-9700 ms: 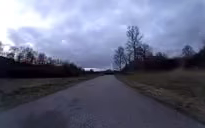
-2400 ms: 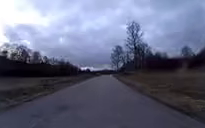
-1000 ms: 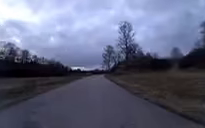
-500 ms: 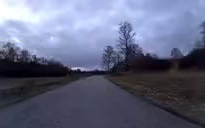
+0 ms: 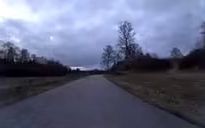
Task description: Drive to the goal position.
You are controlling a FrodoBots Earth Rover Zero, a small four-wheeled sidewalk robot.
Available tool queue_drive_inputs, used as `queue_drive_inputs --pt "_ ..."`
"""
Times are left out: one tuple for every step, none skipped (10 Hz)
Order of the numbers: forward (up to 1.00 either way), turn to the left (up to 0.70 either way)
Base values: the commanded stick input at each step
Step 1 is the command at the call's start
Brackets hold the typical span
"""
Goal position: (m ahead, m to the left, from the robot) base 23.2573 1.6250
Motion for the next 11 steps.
queue_drive_inputs --pt "0.5 0.0" --pt "0.5 0.0" --pt "0.5 0.0" --pt "0.5 0.0" --pt "0.5 0.0" --pt "0.5 0.0" --pt "0.5 0.0" --pt "0.5 0.0" --pt "0.5 0.0" --pt "0.5 0.0" --pt "0.5 0.0"
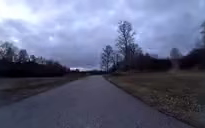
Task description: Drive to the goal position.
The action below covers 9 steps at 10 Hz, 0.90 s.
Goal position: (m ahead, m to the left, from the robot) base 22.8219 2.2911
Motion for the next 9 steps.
queue_drive_inputs --pt "0.5 0.0" --pt "0.5 0.0" --pt "0.5 0.0" --pt "0.5 0.0" --pt "0.5 0.0" --pt "0.5 0.0" --pt "0.5 0.0" --pt "0.5 0.0" --pt "0.5 0.0"
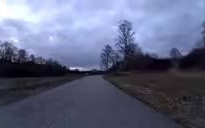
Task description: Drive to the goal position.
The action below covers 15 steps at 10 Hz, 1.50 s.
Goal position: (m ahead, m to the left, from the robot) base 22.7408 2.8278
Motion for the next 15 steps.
queue_drive_inputs --pt "0.5 0.0" --pt "0.5 0.47" --pt "0.5 0.5" --pt "0.5 0.5" --pt "0.5 0.28" --pt "0.5 0.0" --pt "0.5 0.0" --pt "0.5 0.0" --pt "0.5 0.0" --pt "0.5 0.0" --pt "0.5 0.0" --pt "0.5 0.0" --pt "0.5 0.0" --pt "0.5 0.0" --pt "0.5 0.0"
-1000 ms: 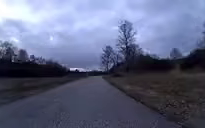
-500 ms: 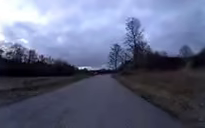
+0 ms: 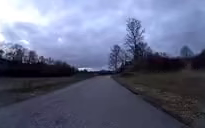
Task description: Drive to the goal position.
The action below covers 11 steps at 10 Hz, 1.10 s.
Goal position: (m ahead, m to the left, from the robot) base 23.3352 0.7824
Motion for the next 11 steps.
queue_drive_inputs --pt "0.5 0.0" --pt "0.5 0.0" --pt "0.5 0.0" --pt "0.5 0.0" --pt "0.5 0.0" --pt "0.5 0.0" --pt "0.5 0.0" --pt "0.5 0.0" --pt "0.5 0.0" --pt "0.5 0.0" --pt "0.5 0.0"
